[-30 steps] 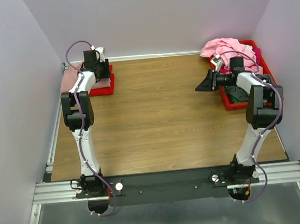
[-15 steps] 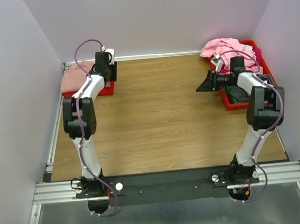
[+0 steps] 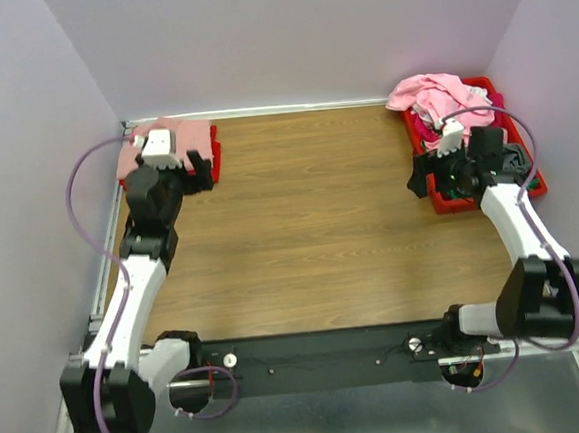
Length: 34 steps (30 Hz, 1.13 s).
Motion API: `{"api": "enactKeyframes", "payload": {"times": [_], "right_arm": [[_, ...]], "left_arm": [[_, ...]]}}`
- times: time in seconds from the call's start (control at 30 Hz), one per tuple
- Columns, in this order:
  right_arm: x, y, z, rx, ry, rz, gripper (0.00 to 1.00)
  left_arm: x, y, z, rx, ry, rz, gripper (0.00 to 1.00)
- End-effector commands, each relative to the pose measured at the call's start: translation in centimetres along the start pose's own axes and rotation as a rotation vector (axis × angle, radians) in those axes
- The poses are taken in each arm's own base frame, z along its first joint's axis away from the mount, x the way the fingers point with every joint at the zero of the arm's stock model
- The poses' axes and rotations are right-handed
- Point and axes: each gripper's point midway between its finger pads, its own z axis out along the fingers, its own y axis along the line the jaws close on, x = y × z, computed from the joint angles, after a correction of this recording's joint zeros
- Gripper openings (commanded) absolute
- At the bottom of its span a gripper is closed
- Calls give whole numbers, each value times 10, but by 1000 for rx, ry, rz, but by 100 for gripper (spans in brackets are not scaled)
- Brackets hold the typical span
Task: Fold and stack the t-shirts
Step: Reset both grippers
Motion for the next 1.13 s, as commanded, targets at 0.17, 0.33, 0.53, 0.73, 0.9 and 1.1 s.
{"api": "enactKeyframes", "payload": {"times": [0.17, 0.33, 0.53, 0.73, 0.9, 1.1], "right_arm": [[-77, -53, -94, 532, -415, 147, 100], [-71, -62, -108, 623, -436, 196, 100], [-60, -56, -111, 617, -440, 181, 100], [-57, -56, -111, 621, -443, 198, 100], [-58, -59, -110, 630, -447, 208, 100], [-56, -61, -109, 642, -451, 219, 100]], "left_arm": [[-18, 19, -90, -129, -209, 27, 98], [-18, 9, -89, -72, -208, 31, 99], [-9, 3, -83, -32, -176, 40, 98], [-6, 2, -83, -23, -167, 48, 98], [-4, 1, -82, -17, -163, 48, 98], [-3, 2, -81, -24, -162, 52, 98]]}}
